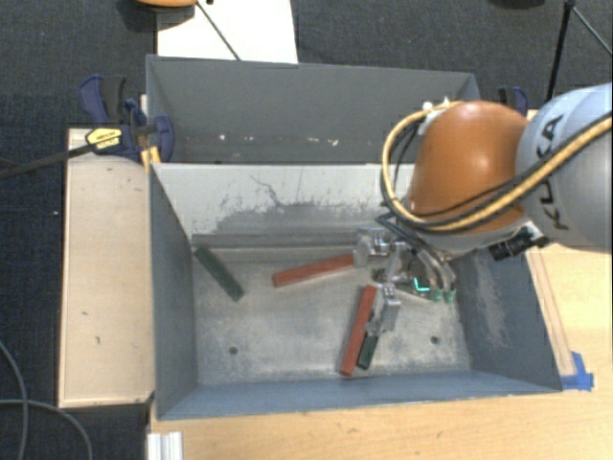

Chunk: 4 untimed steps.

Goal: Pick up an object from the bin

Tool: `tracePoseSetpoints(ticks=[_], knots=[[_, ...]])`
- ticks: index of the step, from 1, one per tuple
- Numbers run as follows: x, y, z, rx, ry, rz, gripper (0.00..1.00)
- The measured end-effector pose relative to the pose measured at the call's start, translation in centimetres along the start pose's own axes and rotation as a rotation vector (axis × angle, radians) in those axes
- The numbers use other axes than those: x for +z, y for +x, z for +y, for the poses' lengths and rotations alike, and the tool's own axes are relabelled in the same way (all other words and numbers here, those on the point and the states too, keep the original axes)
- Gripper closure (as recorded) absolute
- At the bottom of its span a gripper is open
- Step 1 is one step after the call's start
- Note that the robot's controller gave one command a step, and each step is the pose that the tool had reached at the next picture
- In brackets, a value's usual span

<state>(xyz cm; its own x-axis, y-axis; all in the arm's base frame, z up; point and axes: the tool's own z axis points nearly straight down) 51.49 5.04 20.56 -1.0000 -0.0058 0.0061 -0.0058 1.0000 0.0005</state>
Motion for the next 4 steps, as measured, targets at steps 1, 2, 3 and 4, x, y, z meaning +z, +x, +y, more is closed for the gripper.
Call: tracePoseSetpoints(ticks=[1,2,3,4], knots=[[-0.4,-0.2,0.0,0.002,0.000,-0.008,0.00],[4.0,0.6,0.1,-0.143,0.001,-0.011,0.00],[6.2,3.3,0.5,-0.469,0.001,-0.007,0.00],[5.2,2.5,0.2,-0.597,0.002,-0.008,0.00]])
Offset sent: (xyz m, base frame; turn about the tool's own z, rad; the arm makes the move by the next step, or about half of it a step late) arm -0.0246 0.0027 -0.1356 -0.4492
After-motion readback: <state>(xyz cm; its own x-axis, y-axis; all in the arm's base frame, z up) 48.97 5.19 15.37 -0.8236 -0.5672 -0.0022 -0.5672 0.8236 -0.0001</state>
